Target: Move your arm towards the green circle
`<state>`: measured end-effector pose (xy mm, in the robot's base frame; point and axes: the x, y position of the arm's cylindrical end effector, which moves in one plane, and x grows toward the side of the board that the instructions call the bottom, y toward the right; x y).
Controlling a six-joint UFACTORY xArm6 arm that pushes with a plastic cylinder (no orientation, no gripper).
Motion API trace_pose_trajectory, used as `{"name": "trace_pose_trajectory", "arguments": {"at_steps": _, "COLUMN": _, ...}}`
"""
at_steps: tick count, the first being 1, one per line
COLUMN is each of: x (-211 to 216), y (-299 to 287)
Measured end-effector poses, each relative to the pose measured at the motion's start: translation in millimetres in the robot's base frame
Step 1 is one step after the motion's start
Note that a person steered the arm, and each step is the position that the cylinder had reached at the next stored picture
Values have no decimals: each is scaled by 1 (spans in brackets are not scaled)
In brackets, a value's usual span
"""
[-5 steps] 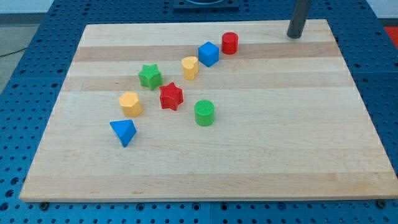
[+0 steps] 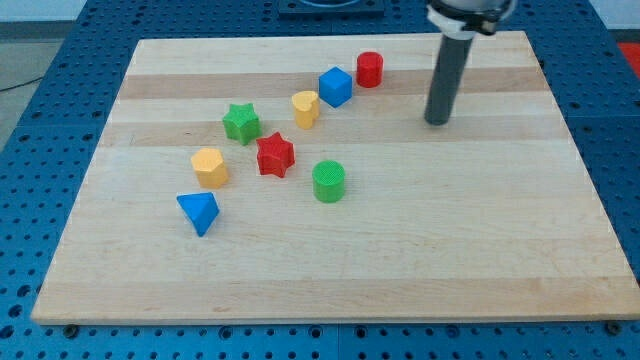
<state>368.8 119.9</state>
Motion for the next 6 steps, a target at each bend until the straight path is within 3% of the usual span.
{"name": "trace_pose_trajectory", "arguments": {"at_steps": 2, "x": 44, "y": -46}}
{"name": "trace_pose_trajectory", "arguments": {"at_steps": 6, "x": 81, "y": -124}}
